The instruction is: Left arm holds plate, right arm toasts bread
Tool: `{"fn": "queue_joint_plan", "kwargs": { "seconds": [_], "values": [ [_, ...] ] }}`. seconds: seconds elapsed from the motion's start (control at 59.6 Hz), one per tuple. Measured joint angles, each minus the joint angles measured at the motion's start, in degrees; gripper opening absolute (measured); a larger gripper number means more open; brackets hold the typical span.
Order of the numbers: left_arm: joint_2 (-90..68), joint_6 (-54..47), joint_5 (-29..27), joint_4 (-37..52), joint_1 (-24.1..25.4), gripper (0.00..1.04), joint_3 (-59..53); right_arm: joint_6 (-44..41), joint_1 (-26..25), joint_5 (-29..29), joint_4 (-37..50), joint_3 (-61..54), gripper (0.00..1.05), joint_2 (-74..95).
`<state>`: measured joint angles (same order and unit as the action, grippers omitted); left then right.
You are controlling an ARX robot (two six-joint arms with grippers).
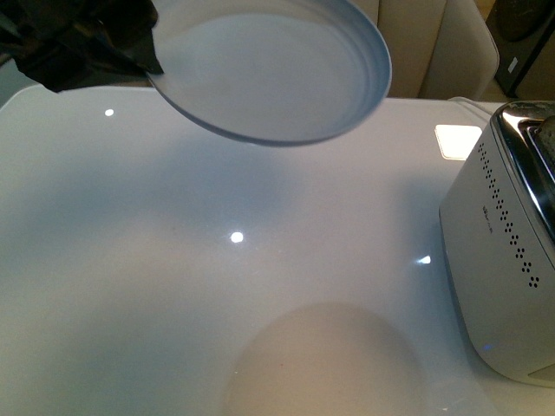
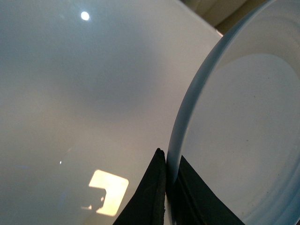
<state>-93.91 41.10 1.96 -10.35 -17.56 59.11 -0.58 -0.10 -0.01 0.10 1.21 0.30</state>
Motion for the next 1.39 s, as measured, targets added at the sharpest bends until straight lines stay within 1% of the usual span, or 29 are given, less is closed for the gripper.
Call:
{"fn": "queue_joint_plan", "kwargs": {
  "seconds": [0.05,0.117,0.168,0.319,0.453,0.486,0.553,0.721,0.872,1.023,1.358,1.375,1.392],
  "values": [
    [0.1,-1.7,1.3,2.2,2.0,0.03,-1.2,0.0,0.0,0.0,0.0,0.0,0.96,0.0],
    [-0.1,-4.0,4.3,5.5,5.4,0.03,-3.7,0.0,0.0,0.0,0.0,0.0,0.96,0.0],
    [-1.1,-6.5,6.4,8.6,8.9,0.03,-6.6,0.0,0.0,0.0,0.0,0.0,0.96,0.0],
    [-6.9,-11.4,10.4,16.2,16.4,0.03,-13.6,0.0,0.0,0.0,0.0,0.0,0.96,0.0],
    [-12.3,-15.3,13.4,22.9,19.6,0.03,-17.4,0.0,0.0,0.0,0.0,0.0,0.96,0.0],
    [-15.4,-16.9,14.5,26.7,20.8,0.03,-18.7,0.0,0.0,0.0,0.0,0.0,0.96,0.0],
    [-19.7,-17.9,15.5,31.5,22.0,0.03,-20.1,0.0,0.0,0.0,0.0,0.0,0.96,0.0],
    [-30.4,-20.3,17.0,38.6,22.7,0.03,-24.3,0.0,0.0,0.0,0.0,0.0,0.96,0.0],
    [-34.7,-20.3,18.6,45.7,22.4,0.03,-25.8,0.0,0.0,0.0,0.0,0.0,0.96,0.0],
    [-37.7,-20.2,19.1,47.7,22.5,0.03,-25.7,0.0,0.0,0.0,0.0,0.0,0.96,0.0],
    [-40.1,-20.1,19.6,48.3,23.6,0.03,-24.9,0.0,0.0,0.0,0.0,0.0,0.96,0.0],
    [-40.1,-20.0,19.6,48.3,23.7,0.04,-24.9,0.0,0.0,0.0,0.0,0.0,0.96,0.0],
    [-40.1,-20.1,19.6,48.3,23.7,0.06,-24.9,0.0,0.0,0.0,0.0,0.0,0.96,0.0]
  ]
}}
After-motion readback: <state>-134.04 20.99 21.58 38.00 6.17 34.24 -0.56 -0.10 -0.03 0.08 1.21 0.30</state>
